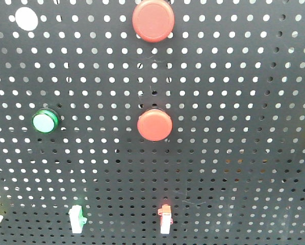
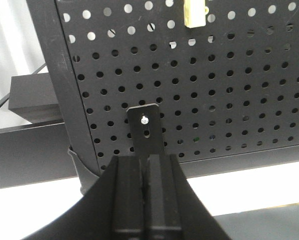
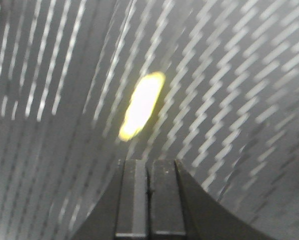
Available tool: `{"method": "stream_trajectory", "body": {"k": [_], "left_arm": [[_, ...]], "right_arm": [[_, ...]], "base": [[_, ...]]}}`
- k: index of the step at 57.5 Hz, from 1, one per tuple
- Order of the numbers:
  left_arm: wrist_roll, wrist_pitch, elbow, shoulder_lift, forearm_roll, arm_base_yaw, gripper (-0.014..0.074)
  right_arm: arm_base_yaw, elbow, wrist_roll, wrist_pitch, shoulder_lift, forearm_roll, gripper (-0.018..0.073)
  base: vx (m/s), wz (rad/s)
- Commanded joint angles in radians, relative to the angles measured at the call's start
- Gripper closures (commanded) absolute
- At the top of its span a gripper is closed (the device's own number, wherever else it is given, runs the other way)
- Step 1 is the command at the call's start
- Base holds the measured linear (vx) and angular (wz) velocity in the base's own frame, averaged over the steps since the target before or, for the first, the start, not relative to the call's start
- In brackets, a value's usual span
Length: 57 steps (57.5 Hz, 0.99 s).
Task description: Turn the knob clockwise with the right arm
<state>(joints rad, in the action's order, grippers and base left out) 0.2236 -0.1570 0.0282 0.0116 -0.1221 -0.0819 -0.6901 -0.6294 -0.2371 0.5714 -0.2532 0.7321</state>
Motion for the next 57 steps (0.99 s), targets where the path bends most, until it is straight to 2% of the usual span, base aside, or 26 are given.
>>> {"method": "stream_trajectory", "body": {"k": [1, 9, 13, 17, 23, 27, 36, 40, 43, 47, 52, 57], "left_arm": [[-0.002, 0.085, 0.033, 0.017, -0.006, -0.008, 0.0603], [-0.002, 0.085, 0.033, 0.017, -0.006, -0.008, 0.0603], [-0.002, 0.085, 0.033, 0.017, -0.006, -0.008, 0.0603], [-0.002, 0.085, 0.033, 0.017, -0.006, -0.008, 0.0603], [-0.002, 0.085, 0.033, 0.017, -0.006, -0.008, 0.0603], [-0.002, 0.085, 0.033, 0.017, -0.006, -0.008, 0.0603], [-0.002, 0.085, 0.033, 0.017, -0.006, -0.008, 0.0603], [-0.002, 0.085, 0.033, 0.017, -0.006, -0.008, 0.0603], [-0.002, 0.085, 0.033, 0.017, -0.006, -0.008, 0.0603], [-0.002, 0.085, 0.033, 0.017, -0.006, -0.008, 0.0603], [-0.002, 0.085, 0.033, 0.017, -0.006, -0.008, 0.0603], [-0.002, 0.085, 0.033, 0.017, -0.006, -0.008, 0.0603]], "right_arm": [[0.006, 0.014, 0.007, -0.075, -0.016, 0.046, 0.0567], [0.006, 0.051, 0.003, -0.066, -0.016, 0.043, 0.0567], [0.006, 0.062, -0.027, -0.056, -0.016, 0.0, 0.0567], [0.005, 0.081, -0.065, -0.06, -0.016, -0.107, 0.0567], [0.005, 0.157, -0.045, -0.116, -0.015, -0.262, 0.0567], [0.006, 0.25, -0.012, -0.229, -0.009, -0.332, 0.0567], [0.007, 0.526, 0.038, -0.661, 0.001, -0.437, 0.0567], [0.025, 0.612, 0.069, -0.8, 0.001, -0.515, 0.0567], [0.077, 0.656, 0.071, -0.865, 0.001, -0.578, 0.0567], [0.173, 0.668, 0.063, -0.869, 0.008, -0.629, 0.0567], [0.317, 0.668, 0.062, -0.858, 0.039, -0.635, 0.0567], [0.473, 0.668, 0.053, -0.785, 0.096, -0.636, 0.0567]], "base": [[0.0, 0.0], [0.0, 0.0], [0.0, 0.0], [0.0, 0.0], [0.0, 0.0], [0.0, 0.0], [0.0, 0.0], [0.0, 0.0], [0.0, 0.0], [0.0, 0.0], [0.0, 0.0], [0.0, 0.0]]}}
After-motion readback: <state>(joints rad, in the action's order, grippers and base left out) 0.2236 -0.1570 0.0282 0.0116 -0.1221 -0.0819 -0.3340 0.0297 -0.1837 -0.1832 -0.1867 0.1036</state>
